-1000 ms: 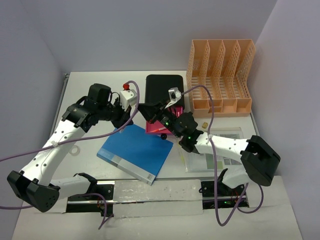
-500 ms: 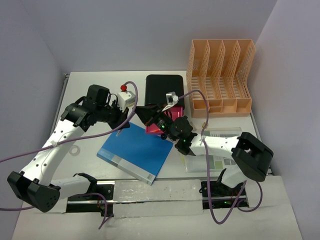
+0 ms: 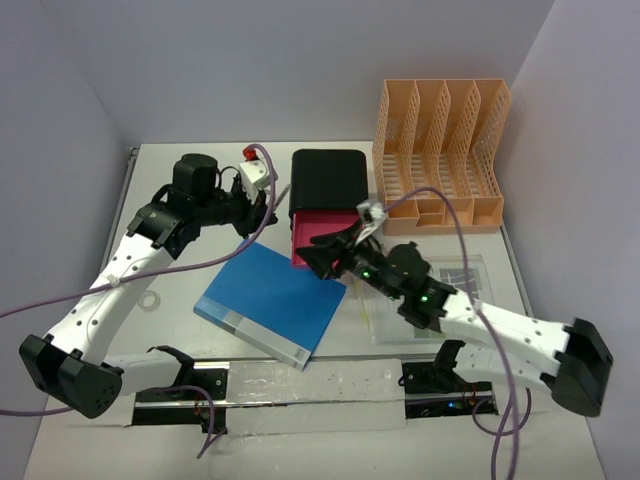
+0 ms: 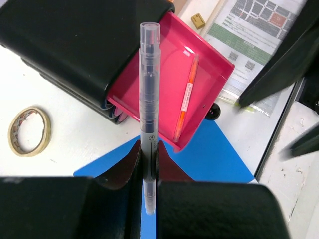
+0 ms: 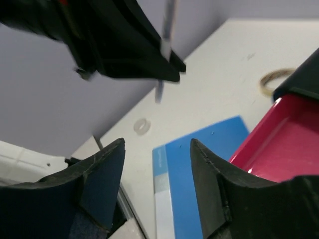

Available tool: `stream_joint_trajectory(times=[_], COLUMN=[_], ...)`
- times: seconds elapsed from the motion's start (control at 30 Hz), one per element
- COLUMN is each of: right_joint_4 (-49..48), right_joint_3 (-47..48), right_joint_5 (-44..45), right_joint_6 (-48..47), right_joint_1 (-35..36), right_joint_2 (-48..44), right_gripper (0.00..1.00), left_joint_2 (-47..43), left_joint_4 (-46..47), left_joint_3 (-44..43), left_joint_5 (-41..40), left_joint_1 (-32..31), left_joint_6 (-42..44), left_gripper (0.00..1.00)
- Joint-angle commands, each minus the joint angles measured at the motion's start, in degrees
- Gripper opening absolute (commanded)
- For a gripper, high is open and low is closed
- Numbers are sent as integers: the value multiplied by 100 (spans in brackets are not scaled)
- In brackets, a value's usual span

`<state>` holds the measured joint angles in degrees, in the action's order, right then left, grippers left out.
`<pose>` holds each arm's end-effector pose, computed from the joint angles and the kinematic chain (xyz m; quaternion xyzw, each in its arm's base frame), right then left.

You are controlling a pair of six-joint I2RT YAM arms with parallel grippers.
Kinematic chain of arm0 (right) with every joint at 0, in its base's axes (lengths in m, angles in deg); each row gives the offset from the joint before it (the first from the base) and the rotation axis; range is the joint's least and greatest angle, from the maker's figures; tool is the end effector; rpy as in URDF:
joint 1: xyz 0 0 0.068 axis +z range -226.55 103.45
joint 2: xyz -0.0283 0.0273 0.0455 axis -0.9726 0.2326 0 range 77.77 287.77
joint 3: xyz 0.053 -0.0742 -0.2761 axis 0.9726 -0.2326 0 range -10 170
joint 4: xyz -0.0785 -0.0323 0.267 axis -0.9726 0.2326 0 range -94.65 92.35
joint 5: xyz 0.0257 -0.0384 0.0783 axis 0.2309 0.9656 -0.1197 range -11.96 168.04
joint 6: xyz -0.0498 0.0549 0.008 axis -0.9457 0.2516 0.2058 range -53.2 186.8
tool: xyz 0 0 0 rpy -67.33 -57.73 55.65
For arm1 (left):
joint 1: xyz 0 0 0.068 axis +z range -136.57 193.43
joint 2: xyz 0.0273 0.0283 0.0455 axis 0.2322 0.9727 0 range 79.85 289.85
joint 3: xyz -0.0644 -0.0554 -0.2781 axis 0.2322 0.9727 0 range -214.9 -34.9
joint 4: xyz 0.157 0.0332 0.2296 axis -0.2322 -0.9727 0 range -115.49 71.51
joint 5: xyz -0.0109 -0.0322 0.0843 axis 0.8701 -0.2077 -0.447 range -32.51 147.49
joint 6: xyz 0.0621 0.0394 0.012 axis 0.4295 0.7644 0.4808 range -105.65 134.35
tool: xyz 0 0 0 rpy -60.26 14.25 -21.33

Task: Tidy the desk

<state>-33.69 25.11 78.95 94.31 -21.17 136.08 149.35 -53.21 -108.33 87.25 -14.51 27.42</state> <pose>0.1568 0.2253 0.3186 -0.1556 0.6518 0.4873 0.5599 0.2428 -0.1640 0.3905 0.4132 0.7426 -0.2832 0.4446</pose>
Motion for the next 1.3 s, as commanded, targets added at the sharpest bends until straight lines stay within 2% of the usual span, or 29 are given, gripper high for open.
stream_joint_trajectory(times=[0.0,0.13,0.27,0.5,0.67,0.77,0.9,0.93,1.07,1.27], right_joint_4=[1112,2003,2816,3059,3098,3123,3253,3324,3706,4359], right_joint_3=[-84,-191,-242,-329,-294,-238,-126,-68,73,343], right_joint_5=[603,1348,2001,2207,2185,2161,2160,2244,2418,2355], right_joint_6=[-397,-385,-265,-216,-273,-352,-423,-372,-254,-16], right_joint_1=[-142,-320,-449,-471,-476,-476,-482,-476,-484,-485], right_joint_2=[-1120,-2120,-2712,-3058,-3019,-3001,-2940,-2889,-2692,-2399], right_gripper=[63,65,66,65,65,65,67,69,76,79], left_joint_2=[370,1070,1859,2973,3096,3052,3144,3157,3068,2828], left_joint_4=[319,144,-149,-250,-185,17,7,-51,-79,-258], left_joint_3=[-517,-1052,-1745,-2136,-2080,-1860,-1782,-1789,-1727,-1894], left_joint_5=[210,127,-867,-1935,-2308,-2624,-2805,-2792,-2872,-2950], left_joint_1=[-115,-410,-1284,-2013,-2233,-2233,-2268,-2268,-2268,-2260], left_joint_6=[59,108,487,943,1031,1136,1224,1275,1303,1103], left_gripper=[0,0,2,11,12,18,30,37,46,49])
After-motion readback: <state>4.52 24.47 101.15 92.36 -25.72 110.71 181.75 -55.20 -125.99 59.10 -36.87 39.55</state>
